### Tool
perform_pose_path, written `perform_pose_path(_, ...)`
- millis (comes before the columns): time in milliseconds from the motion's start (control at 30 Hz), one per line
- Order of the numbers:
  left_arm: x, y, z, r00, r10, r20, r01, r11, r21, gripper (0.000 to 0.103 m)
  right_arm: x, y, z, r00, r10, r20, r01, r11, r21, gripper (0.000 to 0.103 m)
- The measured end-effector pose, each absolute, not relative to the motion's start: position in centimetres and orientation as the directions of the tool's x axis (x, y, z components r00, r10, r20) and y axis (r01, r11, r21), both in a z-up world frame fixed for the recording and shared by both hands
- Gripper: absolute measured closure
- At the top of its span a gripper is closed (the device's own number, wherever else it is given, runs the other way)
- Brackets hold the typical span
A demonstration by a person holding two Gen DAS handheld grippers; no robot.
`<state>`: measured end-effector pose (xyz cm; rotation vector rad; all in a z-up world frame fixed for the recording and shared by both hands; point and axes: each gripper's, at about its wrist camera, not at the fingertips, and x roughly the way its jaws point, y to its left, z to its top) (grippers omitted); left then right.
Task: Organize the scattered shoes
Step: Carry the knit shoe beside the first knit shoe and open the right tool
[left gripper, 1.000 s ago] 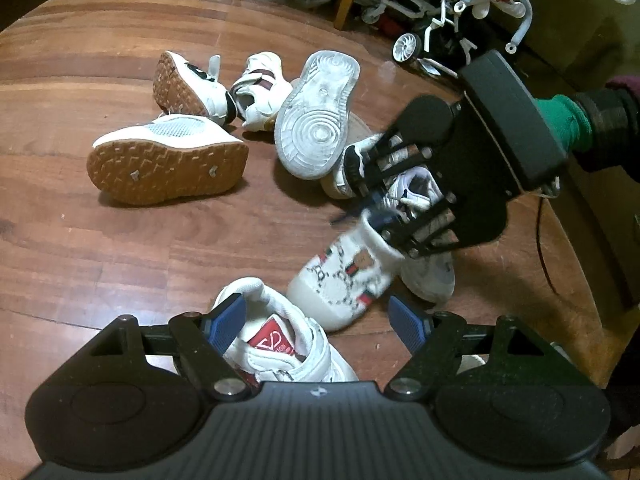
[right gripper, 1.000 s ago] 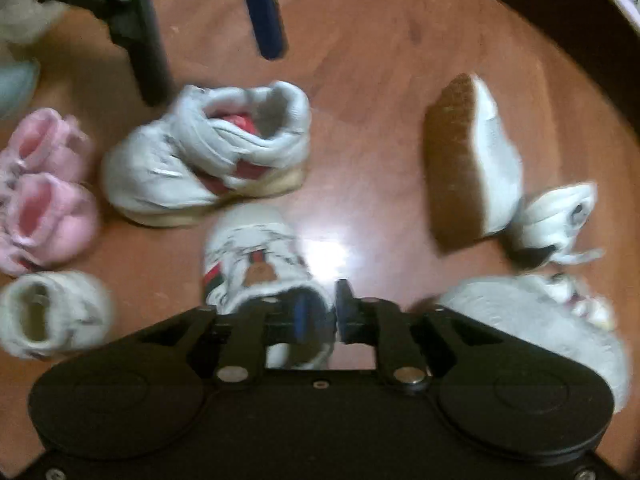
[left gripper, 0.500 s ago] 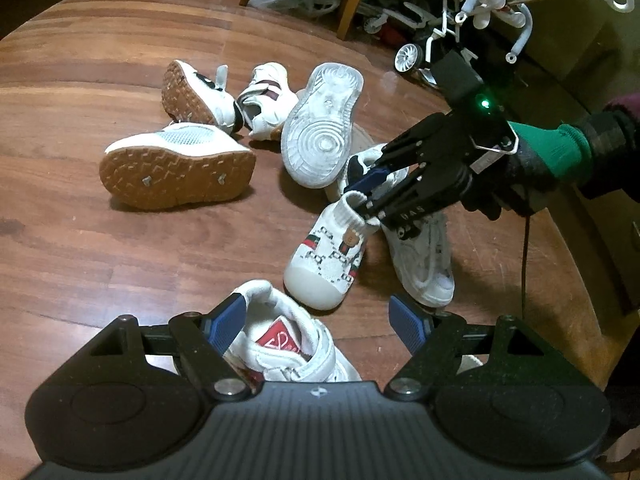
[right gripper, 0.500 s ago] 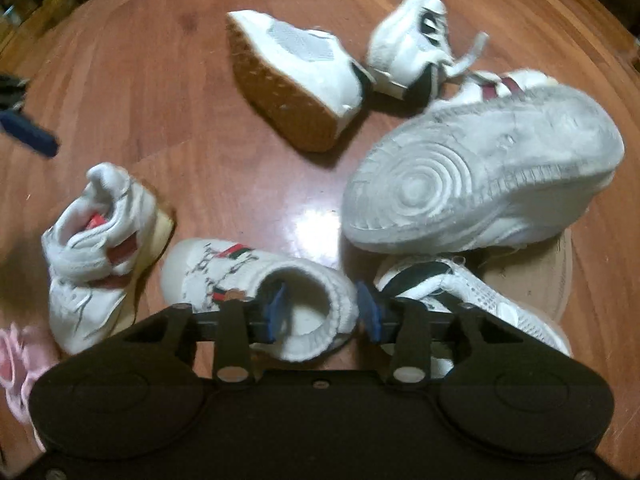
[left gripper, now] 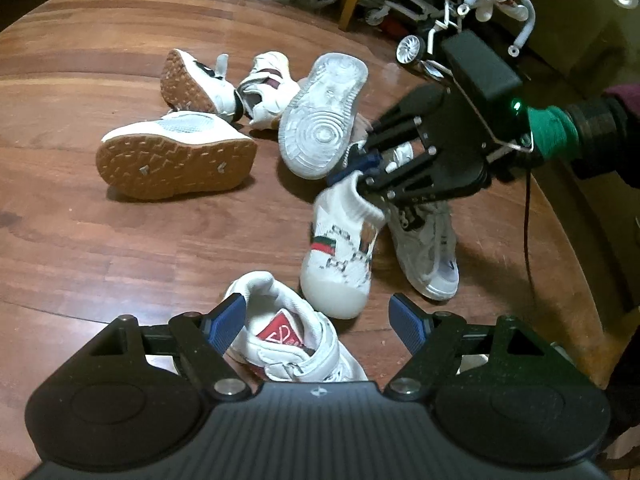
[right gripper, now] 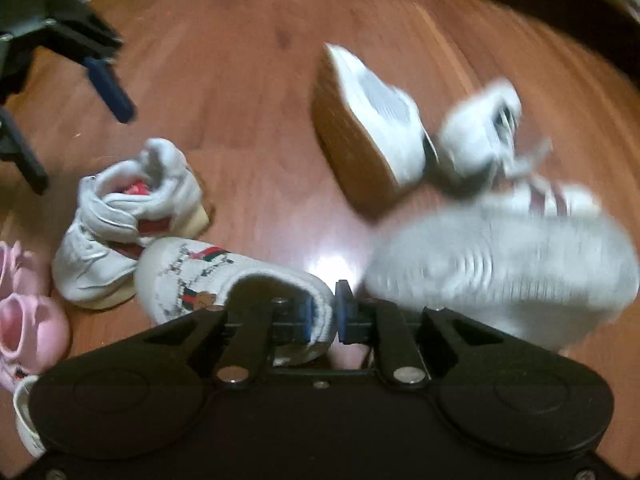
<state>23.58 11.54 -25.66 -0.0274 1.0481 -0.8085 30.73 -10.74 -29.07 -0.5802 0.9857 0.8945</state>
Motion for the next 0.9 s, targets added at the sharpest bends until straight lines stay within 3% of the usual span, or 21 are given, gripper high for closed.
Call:
perform_pose_path(67,23.6,11.3,-25.6,0.243,-0.608,-0.756,0.581,0.715,-0.389,0.025,31.0,-10.5,-29.3,0.262,0.369,-0.892,-0.837,0.546,-0.020,0.072)
perform_pose_path(133,23.6,11.2,-25.6,0.241,-0.611,-0.754,0.584,0.712,-0.391,0.025,31.4,-10.7,-30.2,0.245,0.350,-0.904,-0.796,0.605,0.019,0.070)
perform_pose_path(200,23.5,11.2,-25.6,0.239,-0.612,-0.754,0.586,0.710,-0.391,0.025,31.4,-10.9,-30.7,0.255,0.335,-0.907,-0.769,0.638,0.020,0.061)
perform_pose_path(267,23.5,11.4,-25.8,0.238,-0.607,-0.758,0.581,0.715,-0.390,0.025,31.5,-11.1,-31.1,0.259,0.330,-0.908,-0.750,0.661,0.026,0.061)
perform_pose_path(367,23.5,11.8,-26.1,0.236,-0.598,-0.766,0.574,0.722,-0.387,0.025,32.3,-11.2,-31.2,0.253,0.351,-0.902,-0.729,0.682,0.061,0.067)
perform_pose_path(467,23.5,12.2,-26.2,0.237,-0.594,-0.769,0.567,0.727,-0.387,0.025,32.5,-11.3,-31.3,0.266,0.336,-0.904,-0.721,0.692,0.045,0.087)
perform_pose_path(500,23.5,12.2,-26.1,0.237,-0.593,-0.770,0.567,0.728,-0.386,0.025,32.6,-11.3,-31.3,0.272,0.329,-0.905,-0.719,0.694,0.036,0.089)
perform_pose_path(900,23.9,10.5,-24.1,0.265,-0.617,-0.741,0.599,0.708,-0.374,0.025,29.7,-15.0,-22.6,0.268,0.477,-0.837,-0.785,0.612,0.098,0.089)
